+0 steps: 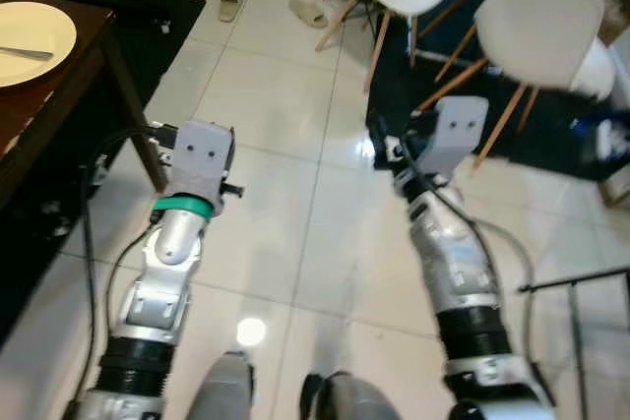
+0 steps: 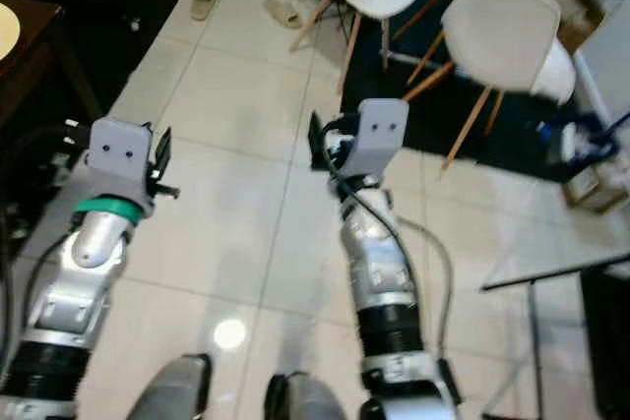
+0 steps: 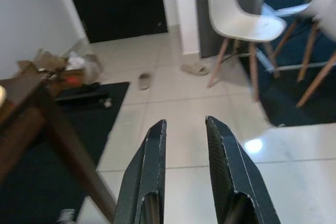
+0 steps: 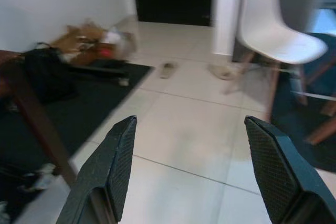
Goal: Setting the table
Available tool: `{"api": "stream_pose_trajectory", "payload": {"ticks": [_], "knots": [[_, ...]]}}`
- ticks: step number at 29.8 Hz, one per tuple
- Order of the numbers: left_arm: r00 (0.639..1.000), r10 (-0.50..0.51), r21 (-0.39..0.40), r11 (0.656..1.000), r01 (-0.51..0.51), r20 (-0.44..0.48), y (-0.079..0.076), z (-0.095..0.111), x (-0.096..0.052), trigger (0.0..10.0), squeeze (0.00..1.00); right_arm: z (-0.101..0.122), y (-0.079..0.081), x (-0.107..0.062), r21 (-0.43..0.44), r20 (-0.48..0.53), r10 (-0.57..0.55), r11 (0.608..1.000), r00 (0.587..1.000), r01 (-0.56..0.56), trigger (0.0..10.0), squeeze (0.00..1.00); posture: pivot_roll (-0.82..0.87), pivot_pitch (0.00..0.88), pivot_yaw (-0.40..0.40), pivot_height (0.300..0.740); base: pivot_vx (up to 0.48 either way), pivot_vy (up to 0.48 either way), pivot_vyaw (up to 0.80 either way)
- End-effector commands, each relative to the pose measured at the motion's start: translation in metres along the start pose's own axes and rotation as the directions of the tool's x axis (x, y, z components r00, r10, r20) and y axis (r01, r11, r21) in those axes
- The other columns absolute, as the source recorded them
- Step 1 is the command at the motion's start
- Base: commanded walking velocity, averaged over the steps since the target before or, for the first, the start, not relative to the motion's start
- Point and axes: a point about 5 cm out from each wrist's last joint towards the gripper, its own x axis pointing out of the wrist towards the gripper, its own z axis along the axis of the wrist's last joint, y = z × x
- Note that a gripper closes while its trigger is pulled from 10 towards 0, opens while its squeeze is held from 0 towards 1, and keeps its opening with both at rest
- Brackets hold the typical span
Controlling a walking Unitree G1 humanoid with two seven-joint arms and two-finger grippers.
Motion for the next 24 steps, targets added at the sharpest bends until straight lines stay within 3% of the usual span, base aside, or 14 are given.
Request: {"api": "stream_pose_trajectory", "payload": {"ticks": [1,24], "knots": [[1.0,-0.008,0.002,1.0,0.008,0.004,-0.004,-0.001,-0.001,10.0,0.0,-0.004,-0.011,-0.003,0.003,-0.007,-0.034,0.999,0.999,0.034,10.0,0.0,0.23,0.074,-0.053,0.74,0.48,0.0,0.0],[0.998,-0.049,-0.003,0.999,0.049,0.034,-0.012,0.003,0.008,10.0,0.0,-0.002,-0.025,-0.005,-0.004,0.023,-0.101,0.995,0.995,0.101,10.0,0.0,0.21,0.067,-0.023,0.74,0.473,0.0,0.0]]}}
